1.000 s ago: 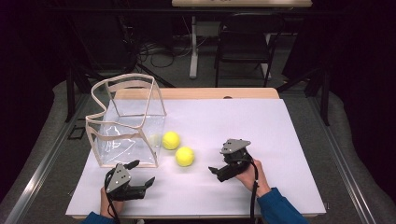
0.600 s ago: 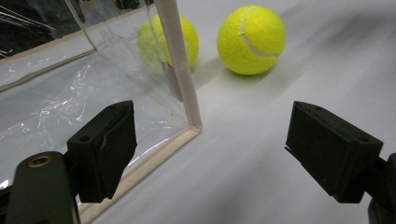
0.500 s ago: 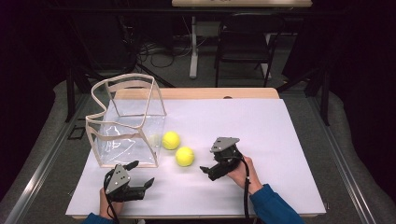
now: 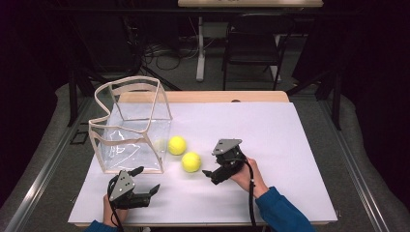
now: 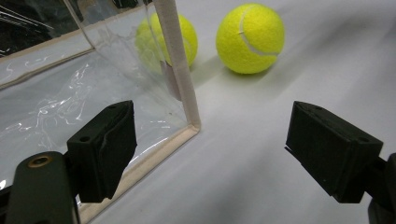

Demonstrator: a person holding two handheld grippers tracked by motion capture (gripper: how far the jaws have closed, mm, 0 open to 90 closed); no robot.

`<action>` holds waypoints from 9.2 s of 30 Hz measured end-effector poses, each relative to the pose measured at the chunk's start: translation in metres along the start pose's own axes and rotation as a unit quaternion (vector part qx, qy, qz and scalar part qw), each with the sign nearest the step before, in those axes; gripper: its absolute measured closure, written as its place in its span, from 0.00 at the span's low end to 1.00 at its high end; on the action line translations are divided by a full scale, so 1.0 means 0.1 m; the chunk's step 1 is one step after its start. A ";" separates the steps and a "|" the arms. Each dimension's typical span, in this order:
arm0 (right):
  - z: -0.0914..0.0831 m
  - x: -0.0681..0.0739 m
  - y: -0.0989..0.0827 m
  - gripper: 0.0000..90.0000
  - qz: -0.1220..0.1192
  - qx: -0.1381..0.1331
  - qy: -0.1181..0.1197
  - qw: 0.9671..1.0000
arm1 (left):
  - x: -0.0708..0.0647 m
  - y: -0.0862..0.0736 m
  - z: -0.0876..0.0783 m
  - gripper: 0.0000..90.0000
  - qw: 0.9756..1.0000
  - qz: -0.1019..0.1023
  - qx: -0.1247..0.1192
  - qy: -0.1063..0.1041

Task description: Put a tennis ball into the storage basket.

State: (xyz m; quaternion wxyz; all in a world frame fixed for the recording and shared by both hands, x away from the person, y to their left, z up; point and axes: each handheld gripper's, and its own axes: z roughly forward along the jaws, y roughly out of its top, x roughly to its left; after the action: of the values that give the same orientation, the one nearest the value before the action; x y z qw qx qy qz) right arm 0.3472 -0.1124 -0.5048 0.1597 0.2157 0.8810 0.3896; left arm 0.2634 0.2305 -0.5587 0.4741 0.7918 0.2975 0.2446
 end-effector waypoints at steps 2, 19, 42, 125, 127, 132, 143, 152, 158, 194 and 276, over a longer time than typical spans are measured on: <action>0.00 0.00 0.00 0.00 0.000 0.000 0.000 1.000 | 0.00 0.00 0.00 0.18 1.000 0.001 0.001 -0.001; 0.22 0.00 0.23 0.00 -0.019 0.019 0.023 0.999 | 0.00 0.00 0.00 0.18 1.000 0.000 0.003 -0.008; 0.47 0.06 0.33 0.00 -0.026 0.053 0.050 0.997 | 0.01 0.00 0.00 0.18 1.000 0.001 0.004 -0.009; 0.72 0.10 0.33 0.29 -0.008 0.081 0.041 0.996 | 0.00 0.00 0.00 0.18 1.000 0.000 0.008 -0.010; 0.71 0.10 0.34 0.29 -0.009 0.081 0.041 0.996 | 0.00 0.00 0.00 0.18 1.000 0.000 0.008 -0.010; 0.68 0.10 0.35 0.29 -0.009 0.081 0.039 0.996 | 0.00 0.00 0.00 0.18 1.000 0.000 0.008 -0.010; 0.58 0.09 0.42 0.29 -0.014 0.069 0.032 0.997 | 0.00 0.00 0.00 0.18 1.000 0.000 0.008 -0.009; 0.49 0.10 0.48 0.29 -0.018 0.059 0.027 0.998 | 0.00 0.00 0.00 0.18 1.000 0.001 0.009 -0.008; 0.45 0.09 0.50 0.29 -0.021 0.053 0.025 0.998 | 0.00 0.00 0.00 0.18 1.000 0.002 0.008 -0.009; 0.24 -0.01 0.67 0.29 -0.024 0.024 0.012 0.999 | 0.00 0.00 -0.01 0.18 1.000 0.004 0.004 -0.011; 0.01 -0.38 1.24 0.29 -0.018 -0.017 -0.008 1.000 | -0.02 0.00 0.00 0.18 1.000 -0.002 -0.006 -0.012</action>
State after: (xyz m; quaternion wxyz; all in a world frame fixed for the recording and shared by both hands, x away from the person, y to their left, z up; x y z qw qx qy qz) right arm 0.4118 -0.0562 -0.4069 0.1775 0.2005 0.8766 0.3998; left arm 0.2616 0.2293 -0.5588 0.4829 0.7912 0.2915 0.2362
